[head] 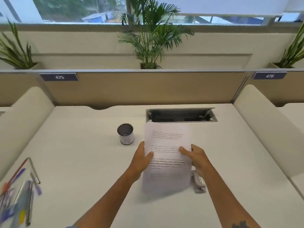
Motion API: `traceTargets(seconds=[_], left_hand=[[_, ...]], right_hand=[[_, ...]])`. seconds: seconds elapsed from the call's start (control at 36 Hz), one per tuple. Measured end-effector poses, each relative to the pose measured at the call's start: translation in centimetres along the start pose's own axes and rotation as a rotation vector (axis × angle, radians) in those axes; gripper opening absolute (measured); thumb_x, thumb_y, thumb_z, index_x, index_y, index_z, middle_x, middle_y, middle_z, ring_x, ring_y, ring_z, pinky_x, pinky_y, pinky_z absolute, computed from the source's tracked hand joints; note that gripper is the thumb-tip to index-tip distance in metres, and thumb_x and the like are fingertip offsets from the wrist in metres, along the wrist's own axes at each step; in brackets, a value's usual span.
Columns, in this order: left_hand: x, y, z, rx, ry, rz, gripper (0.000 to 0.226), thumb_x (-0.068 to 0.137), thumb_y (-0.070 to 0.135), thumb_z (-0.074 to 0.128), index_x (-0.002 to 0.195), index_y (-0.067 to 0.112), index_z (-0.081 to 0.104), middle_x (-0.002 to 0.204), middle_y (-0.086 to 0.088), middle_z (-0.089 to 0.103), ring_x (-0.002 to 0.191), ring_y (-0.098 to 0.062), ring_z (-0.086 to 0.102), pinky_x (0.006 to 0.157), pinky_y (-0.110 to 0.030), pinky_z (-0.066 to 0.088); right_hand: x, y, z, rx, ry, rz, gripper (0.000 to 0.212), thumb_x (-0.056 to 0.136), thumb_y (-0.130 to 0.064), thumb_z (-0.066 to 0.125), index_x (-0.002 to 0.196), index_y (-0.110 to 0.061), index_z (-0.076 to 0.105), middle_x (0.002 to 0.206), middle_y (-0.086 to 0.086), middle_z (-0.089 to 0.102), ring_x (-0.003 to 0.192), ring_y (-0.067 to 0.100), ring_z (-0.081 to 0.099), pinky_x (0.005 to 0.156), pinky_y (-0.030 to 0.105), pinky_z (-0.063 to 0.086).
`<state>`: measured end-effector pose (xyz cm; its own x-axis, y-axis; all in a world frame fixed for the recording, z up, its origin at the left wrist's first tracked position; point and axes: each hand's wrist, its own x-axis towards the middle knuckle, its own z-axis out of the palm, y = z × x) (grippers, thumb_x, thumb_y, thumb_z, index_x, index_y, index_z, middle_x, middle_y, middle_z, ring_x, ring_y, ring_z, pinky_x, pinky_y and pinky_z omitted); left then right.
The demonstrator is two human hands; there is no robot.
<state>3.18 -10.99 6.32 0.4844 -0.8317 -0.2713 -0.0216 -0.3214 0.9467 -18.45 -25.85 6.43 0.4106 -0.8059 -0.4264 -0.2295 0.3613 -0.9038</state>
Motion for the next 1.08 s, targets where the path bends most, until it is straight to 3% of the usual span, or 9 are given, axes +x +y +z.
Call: traceTargets(seconds=[0.08, 0.17, 0.31, 0.5, 0.64, 0.78, 0.86, 0.92, 1.08], left_hand=[[-1.0, -0.3, -2.1, -0.024, -0.005, -0.006, 0.043, 0.106, 0.013, 0.059, 0.146, 0.024, 0.05, 0.142, 0.005, 0.067, 0.127, -0.017, 0.068, 0.109, -0.048, 0.058], [-1.7, -0.7, -3.7, -0.037, 0.017, 0.0, 0.045, 0.106, 0.012, 0.06, 0.148, 0.025, 0.051, 0.14, 0.006, 0.068, 0.125, -0.017, 0.069, 0.104, -0.044, 0.061], [-3.1, -0.8, -5.0, -0.085, 0.104, 0.071, 0.041, 0.103, 0.006, 0.064, 0.134, 0.032, 0.06, 0.128, 0.012, 0.073, 0.115, -0.012, 0.073, 0.073, -0.017, 0.063], [-4.5, -1.1, -4.8, -0.282, 0.264, 0.115, 0.027, 0.097, 0.014, 0.079, 0.121, 0.026, 0.073, 0.116, 0.005, 0.081, 0.107, -0.019, 0.078, 0.089, -0.04, 0.068], [-5.9, -1.4, -4.5, -0.387, 0.397, 0.183, 0.026, 0.095, 0.024, 0.083, 0.116, 0.037, 0.075, 0.11, 0.012, 0.082, 0.103, -0.012, 0.078, 0.08, -0.027, 0.067], [-7.4, -4.0, -4.0, -0.37, 0.405, 0.202, 0.031, 0.093, 0.024, 0.085, 0.108, 0.05, 0.077, 0.107, 0.014, 0.082, 0.103, -0.009, 0.078, 0.078, -0.018, 0.063], [-7.5, -5.8, -3.8, -0.416, 0.397, 0.12, 0.028, 0.096, 0.013, 0.081, 0.103, 0.04, 0.081, 0.103, 0.006, 0.084, 0.101, -0.021, 0.078, 0.076, -0.02, 0.063], [-7.4, -5.9, -3.8, -0.472, 0.368, 0.111, 0.033, 0.098, 0.005, 0.076, 0.102, 0.037, 0.084, 0.105, 0.003, 0.084, 0.099, -0.017, 0.08, 0.079, -0.019, 0.062], [-7.5, -5.4, -4.2, -0.339, 0.4, 0.157, 0.024, 0.094, 0.033, 0.083, 0.114, 0.045, 0.076, 0.109, 0.017, 0.082, 0.102, -0.001, 0.076, 0.078, -0.014, 0.061]], right_hand=[[-0.4, -0.4, 2.6, -0.007, -0.036, -0.038, 0.033, 0.084, -0.026, 0.09, 0.112, -0.015, 0.078, 0.107, 0.002, 0.084, 0.095, 0.022, 0.082, 0.07, 0.031, 0.065], [-0.9, -0.6, 4.2, -0.042, -0.07, -0.075, 0.036, 0.083, -0.019, 0.091, 0.116, -0.017, 0.076, 0.109, -0.002, 0.084, 0.097, 0.018, 0.081, 0.072, 0.026, 0.065], [-2.1, -0.6, 6.2, -0.134, -0.018, -0.158, 0.038, 0.083, -0.01, 0.089, 0.116, -0.02, 0.072, 0.109, -0.004, 0.082, 0.092, 0.015, 0.081, 0.07, 0.025, 0.065], [-5.2, -0.5, 9.6, -0.092, 0.173, -0.403, 0.03, 0.088, -0.021, 0.085, 0.105, -0.037, 0.067, 0.093, -0.019, 0.077, 0.085, 0.0, 0.076, 0.058, 0.014, 0.059], [-6.9, 0.3, 11.3, 0.033, 0.234, -0.492, 0.031, 0.091, -0.024, 0.084, 0.101, -0.05, 0.07, 0.098, -0.025, 0.076, 0.092, -0.003, 0.073, 0.062, 0.012, 0.058], [-7.7, 3.8, 12.0, 0.053, 0.2, -0.423, 0.023, 0.088, -0.023, 0.087, 0.104, -0.034, 0.075, 0.095, -0.006, 0.08, 0.087, 0.008, 0.076, 0.069, 0.016, 0.06], [-7.8, 5.6, 12.1, 0.048, 0.212, -0.31, 0.015, 0.087, -0.029, 0.088, 0.094, -0.031, 0.075, 0.092, -0.003, 0.08, 0.086, 0.015, 0.076, 0.063, 0.013, 0.056], [-7.8, 5.8, 12.1, 0.053, 0.215, -0.304, 0.016, 0.087, -0.034, 0.087, 0.097, -0.036, 0.074, 0.089, -0.006, 0.08, 0.084, 0.013, 0.075, 0.063, 0.013, 0.056], [-7.8, 5.5, 12.5, 0.059, 0.178, -0.36, 0.026, 0.088, -0.032, 0.087, 0.104, -0.045, 0.071, 0.095, -0.012, 0.08, 0.091, 0.004, 0.074, 0.068, 0.011, 0.057]])
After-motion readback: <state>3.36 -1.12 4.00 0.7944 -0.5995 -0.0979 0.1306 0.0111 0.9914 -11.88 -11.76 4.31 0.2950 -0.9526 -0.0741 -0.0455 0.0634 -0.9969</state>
